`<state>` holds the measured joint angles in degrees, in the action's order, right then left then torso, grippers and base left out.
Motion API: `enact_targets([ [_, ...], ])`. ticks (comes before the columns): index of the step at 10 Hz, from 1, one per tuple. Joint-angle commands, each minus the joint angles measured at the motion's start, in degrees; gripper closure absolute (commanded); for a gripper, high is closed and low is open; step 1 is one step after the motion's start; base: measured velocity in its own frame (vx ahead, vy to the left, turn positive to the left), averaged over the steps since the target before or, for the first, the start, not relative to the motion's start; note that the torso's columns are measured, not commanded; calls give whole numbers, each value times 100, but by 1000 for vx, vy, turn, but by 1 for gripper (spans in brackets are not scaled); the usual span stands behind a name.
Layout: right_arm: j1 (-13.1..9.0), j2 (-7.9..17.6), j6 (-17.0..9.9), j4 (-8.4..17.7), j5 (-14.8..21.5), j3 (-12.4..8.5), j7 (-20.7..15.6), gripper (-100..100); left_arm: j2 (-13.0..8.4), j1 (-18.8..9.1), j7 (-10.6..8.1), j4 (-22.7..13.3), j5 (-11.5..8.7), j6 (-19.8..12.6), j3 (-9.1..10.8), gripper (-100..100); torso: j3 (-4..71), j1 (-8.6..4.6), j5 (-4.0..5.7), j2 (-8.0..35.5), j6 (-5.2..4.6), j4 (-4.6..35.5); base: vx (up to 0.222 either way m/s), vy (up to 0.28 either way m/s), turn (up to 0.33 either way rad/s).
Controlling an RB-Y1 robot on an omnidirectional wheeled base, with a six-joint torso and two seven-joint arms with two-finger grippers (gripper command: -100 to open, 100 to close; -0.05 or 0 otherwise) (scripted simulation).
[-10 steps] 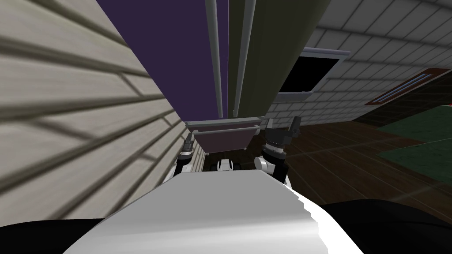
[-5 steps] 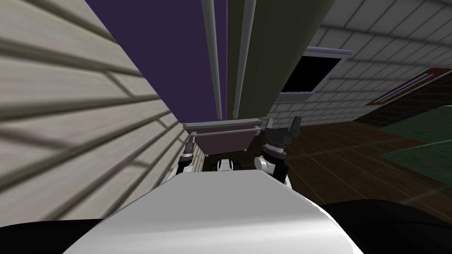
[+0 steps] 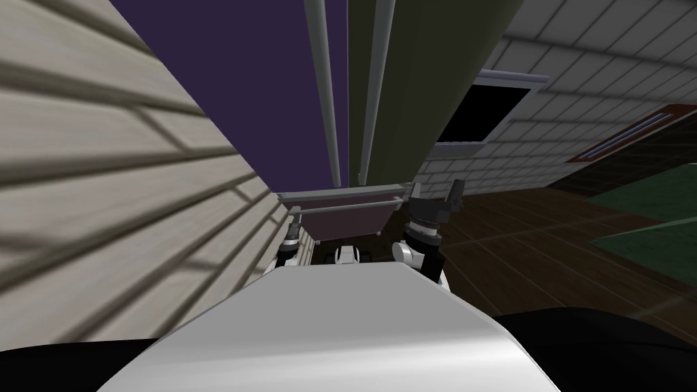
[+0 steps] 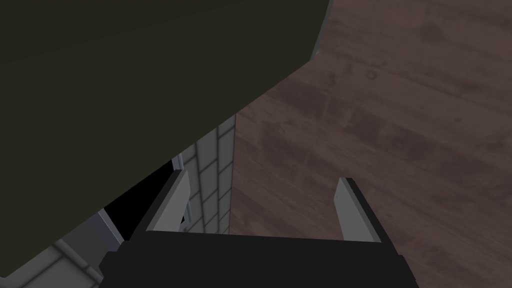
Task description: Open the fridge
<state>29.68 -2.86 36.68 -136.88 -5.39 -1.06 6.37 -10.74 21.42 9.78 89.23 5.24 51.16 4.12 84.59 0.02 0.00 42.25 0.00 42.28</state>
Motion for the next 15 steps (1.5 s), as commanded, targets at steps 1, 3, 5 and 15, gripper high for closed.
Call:
enact_targets([
  [1, 0, 0, 0, 0, 0, 0, 0, 0, 36, -45, 55, -339, 21, 212, 6, -100, 2, -4, 1, -3, 0, -1, 63, -26, -1],
  [3, 0, 0, 0, 0, 0, 0, 0, 0, 98, -101, 114, -688, 45, 440, 16, -100, -4, 0, 0, 7, 0, 2, 68, -13, -4],
  [5, 0, 0, 0, 0, 0, 0, 0, 0, 182, -152, 170, -1051, 68, 653, 24, -100, 1, -4, 1, -2, 0, -1, 86, -24, -4],
  [15, 0, 0, 0, 0, 0, 0, 0, 0, 1094, -323, 351, -2222, 142, 1349, 52, -100, -9, -2, 1, 14, 0, 4, 61, -13, -3],
])
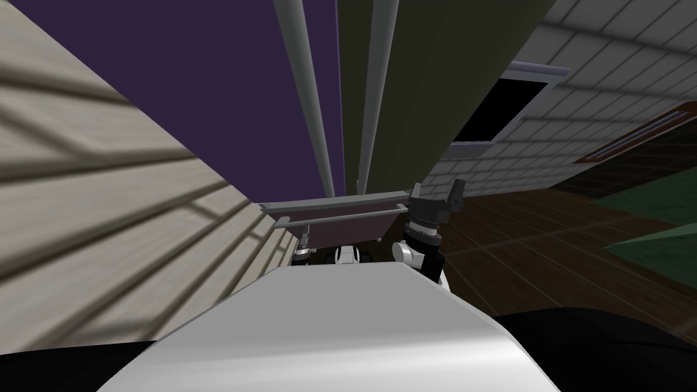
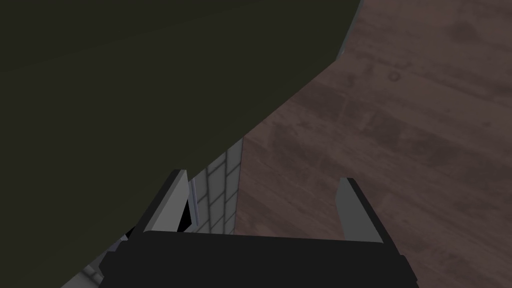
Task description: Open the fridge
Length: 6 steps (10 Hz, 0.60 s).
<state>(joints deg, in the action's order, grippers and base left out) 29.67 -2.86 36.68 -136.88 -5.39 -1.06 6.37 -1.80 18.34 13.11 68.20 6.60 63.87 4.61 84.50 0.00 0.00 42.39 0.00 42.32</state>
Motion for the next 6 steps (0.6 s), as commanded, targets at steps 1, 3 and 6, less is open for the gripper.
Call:
enact_targets([
  [1, 0, 0, 0, 0, 0, 0, 0, 0, 301, -21, 24, -157, 9, 99, 4, -100, 0, 0, 0, 0, 0, 0, 19, -6, -1],
  [3, 0, 0, 0, 0, 0, 0, 0, 0, 226, -75, -2, 22, 5, -123, 6, -100, 3, 3, 0, -5, 0, -2, 3, -5, 5],
  [6, -1, 0, 0, 0, 0, 0, 0, 0, 189, -212, -33, 191, -6, -421, 25, -100, 7, -2, 0, -11, 0, -3, -4, -12, 9],
])
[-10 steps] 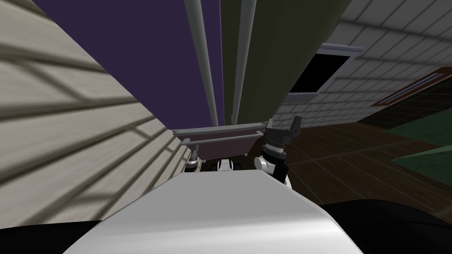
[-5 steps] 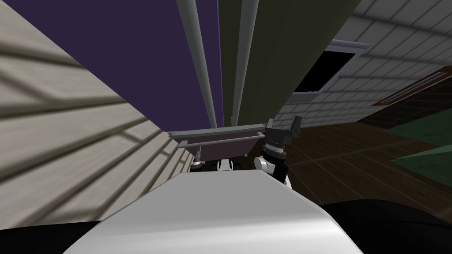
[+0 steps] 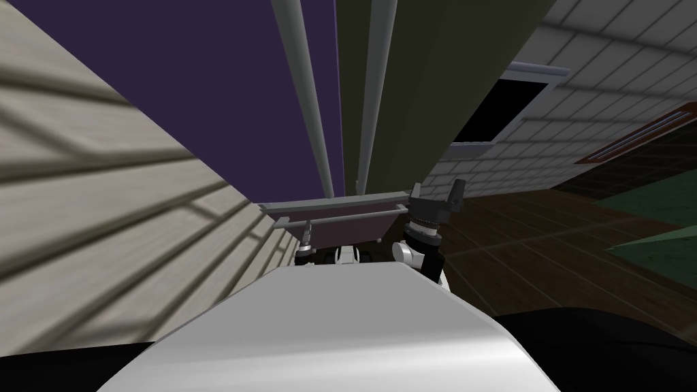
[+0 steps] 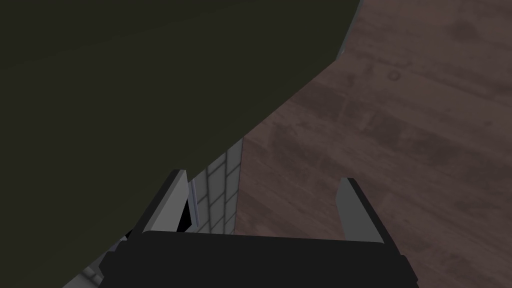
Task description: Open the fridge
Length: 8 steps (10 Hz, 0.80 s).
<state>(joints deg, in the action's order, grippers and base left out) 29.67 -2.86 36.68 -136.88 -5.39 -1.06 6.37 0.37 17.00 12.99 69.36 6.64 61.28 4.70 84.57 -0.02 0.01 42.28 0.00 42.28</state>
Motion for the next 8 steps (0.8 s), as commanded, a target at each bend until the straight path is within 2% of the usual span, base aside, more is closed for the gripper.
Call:
enact_targets([
  [1, 0, 0, 0, 0, 0, 0, 0, 0, -42, -134, -33, 142, -14, -281, 23, -100, 0, 2, 0, 0, 1, 0, -5, -8, 12],
  [2, 0, 0, 0, 0, 0, 0, 0, 0, -32, -124, -20, 82, -12, -204, 22, -100, 0, 3, -1, -1, 0, 0, 0, 0, 0],
  [3, 0, 0, 0, 0, 0, 0, 0, 0, -13, -24, -8, 7, -5, -42, 9, 100, 0, 4, -1, 0, 1, 0, 7, 8, -18],
  [6, 0, 0, 0, 0, 0, 0, 0, 0, 24, 114, 22, -161, 5, 256, -9, 100, 16, 42, -33, -46, 6, -47, 3, 11, -11],
  [7, 0, 0, 0, 0, 0, 0, 0, 0, 6, 64, -11, -48, -7, 270, -8, 100, 19, 47, -40, -56, 4, -55, -9, -2, -1],
  [8, 0, 0, 0, 0, 0, 0, 0, 0, -20, 28, -38, 40, 2, 98, -15, 100, 22, 40, -29, -52, 2, -40, -88, -21, 25],
])
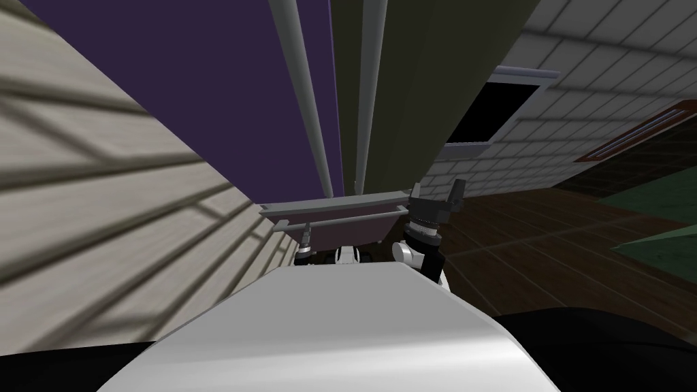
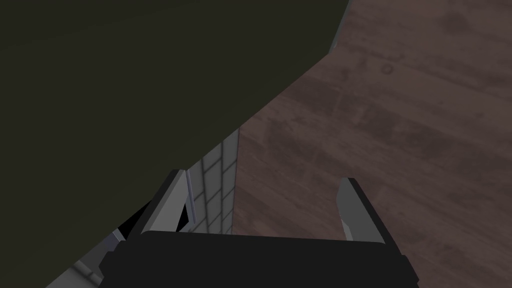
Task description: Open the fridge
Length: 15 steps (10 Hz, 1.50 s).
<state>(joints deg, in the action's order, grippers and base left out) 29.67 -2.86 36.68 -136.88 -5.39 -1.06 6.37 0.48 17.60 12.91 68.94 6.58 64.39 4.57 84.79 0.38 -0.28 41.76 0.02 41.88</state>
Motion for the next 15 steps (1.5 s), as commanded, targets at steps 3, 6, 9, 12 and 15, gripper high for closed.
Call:
enact_targets([
  [3, -2, -1, -1, 1, 0, 1, 0, 0, -63, -64, -60, 163, 16, -424, -4, 100, -28, -23, 10, 47, 2, 17, -135, -30, 23],
  [6, -1, 0, 0, 0, 0, 1, 0, 0, -95, -96, -90, 244, 24, -636, -6, 100, -3, -25, 16, 15, -1, 14, -100, -18, 14],
  [9, 0, 0, 0, 0, 0, 0, 0, 0, -101, -59, -118, 343, 35, -644, -33, 100, -4, -26, 20, 18, 0, 22, -68, -11, 11],
  [12, -3, -1, -1, 1, 0, 1, 0, 0, -110, 38, -144, 405, 54, -648, -64, 100, -36, -30, 15, 65, 2, 25, -194, -27, 26],
  [15, -1, 0, 0, 0, 0, 1, 0, 0, -118, 148, -180, 499, 72, -620, -103, 100, -8, -34, 25, 32, 0, 27, -145, -16, 19],
])
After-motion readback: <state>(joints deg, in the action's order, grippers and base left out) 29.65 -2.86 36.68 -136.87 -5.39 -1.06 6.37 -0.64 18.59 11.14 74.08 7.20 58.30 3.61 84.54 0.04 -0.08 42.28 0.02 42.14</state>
